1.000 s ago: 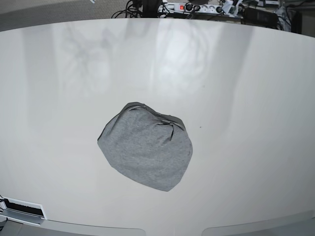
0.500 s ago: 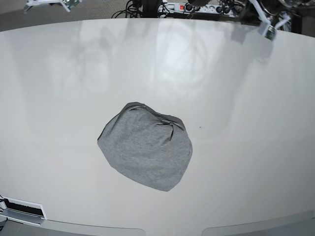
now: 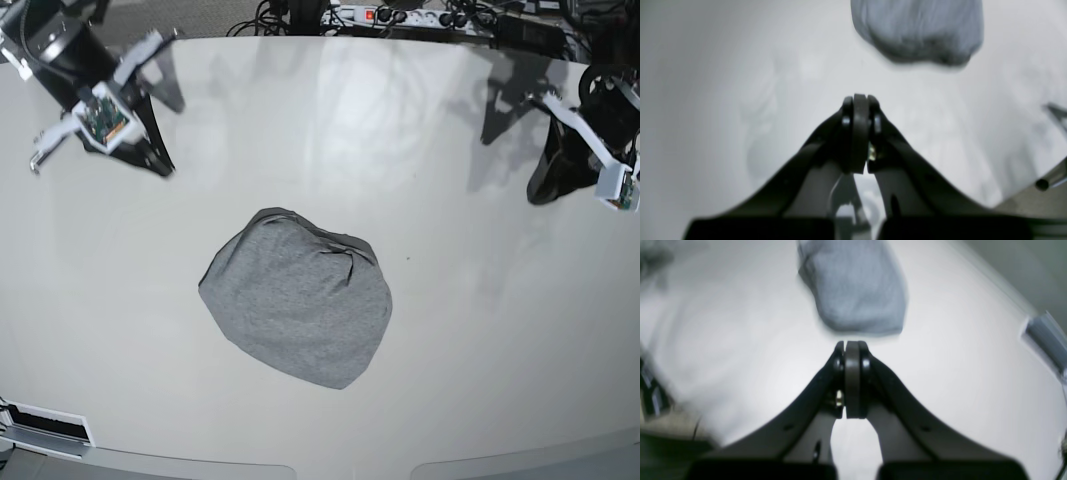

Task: Layout the t-shirt on the table in an organized manner, then fold the t-shirt properly
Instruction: 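Reach the right gripper down and grasp the crumpled grey t-shirt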

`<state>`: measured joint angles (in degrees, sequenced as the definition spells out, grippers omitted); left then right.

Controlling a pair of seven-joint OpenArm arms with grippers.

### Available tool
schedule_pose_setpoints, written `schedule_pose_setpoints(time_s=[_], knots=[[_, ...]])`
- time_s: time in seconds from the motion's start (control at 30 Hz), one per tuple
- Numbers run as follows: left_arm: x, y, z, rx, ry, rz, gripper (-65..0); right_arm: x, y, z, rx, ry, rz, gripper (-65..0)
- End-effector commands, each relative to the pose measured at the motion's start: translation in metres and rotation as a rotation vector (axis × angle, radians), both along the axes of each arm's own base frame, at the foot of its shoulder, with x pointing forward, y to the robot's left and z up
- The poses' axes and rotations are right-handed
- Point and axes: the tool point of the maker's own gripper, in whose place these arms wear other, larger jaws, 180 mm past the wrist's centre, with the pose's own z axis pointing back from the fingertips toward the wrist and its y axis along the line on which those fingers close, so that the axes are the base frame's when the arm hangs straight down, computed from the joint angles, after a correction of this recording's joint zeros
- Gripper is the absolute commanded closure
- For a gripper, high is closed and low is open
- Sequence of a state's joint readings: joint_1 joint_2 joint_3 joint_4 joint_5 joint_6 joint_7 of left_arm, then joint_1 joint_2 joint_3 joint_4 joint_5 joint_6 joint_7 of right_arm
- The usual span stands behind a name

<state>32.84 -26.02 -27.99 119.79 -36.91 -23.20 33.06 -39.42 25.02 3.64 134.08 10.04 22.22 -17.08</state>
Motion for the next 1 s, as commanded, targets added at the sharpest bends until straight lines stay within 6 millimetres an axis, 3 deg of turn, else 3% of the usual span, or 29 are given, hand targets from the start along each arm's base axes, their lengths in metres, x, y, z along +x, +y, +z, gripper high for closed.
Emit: schedule_pose_setpoints(time_s=[0.0, 0.1, 0.2, 0.37, 0.47, 0.63, 0.8, 0.83, 0.93, 0.97], knots=[[0.006, -0.007, 0.010, -0.006, -0.042, -0.030, 0.0, 0.007, 0.006, 0.008, 0.036, -0.041, 0.007, 0.0], [0.018, -0.018, 0.005, 0.035, -0.065, -0.059, 0.0, 0.030, 0.022, -0.004, 0.103, -0.049, 0.018, 0.0], [0.026, -0.030, -0.012, 0.052, -0.061, -0.091, 0.0, 0.049, 0.041, -0.030, 0.149, -0.004, 0.048, 0.0], [0.041, -0.041, -0.059, 0.077, 0.014, -0.135, 0.0, 0.079, 0.076, -0.070, 0.178, 0.076, 0.127, -29.2], [0.053, -0.037, -0.078, 0.071, 0.055, -0.123, 0.0, 0.101, 0.089, -0.083, 0.165, 0.092, 0.135, -35.0], [0.075, -0.025, -0.080, 0.080, 0.047, -0.091, 0.0, 0.137, 0.095, -0.121, 0.065, 0.143, 0.114, -35.0], [0.081, -0.025, -0.075, 0.082, 0.031, -0.091, 0.0, 0.166, 0.090, -0.146, 0.053, 0.209, 0.060, -33.6], [0.081, -0.025, -0.075, 0.082, 0.031, -0.090, 0.0, 0.173, 0.086, -0.149, 0.048, 0.212, 0.032, -29.2], [0.081, -0.025, -0.075, 0.082, 0.031, -0.090, 0.0, 0.190, 0.077, -0.142, 0.035, 0.192, -0.016, 0.0], [0.081, -0.025, -0.075, 0.082, 0.031, -0.091, 0.0, 0.194, 0.077, -0.137, 0.036, 0.183, -0.020, 0.0]])
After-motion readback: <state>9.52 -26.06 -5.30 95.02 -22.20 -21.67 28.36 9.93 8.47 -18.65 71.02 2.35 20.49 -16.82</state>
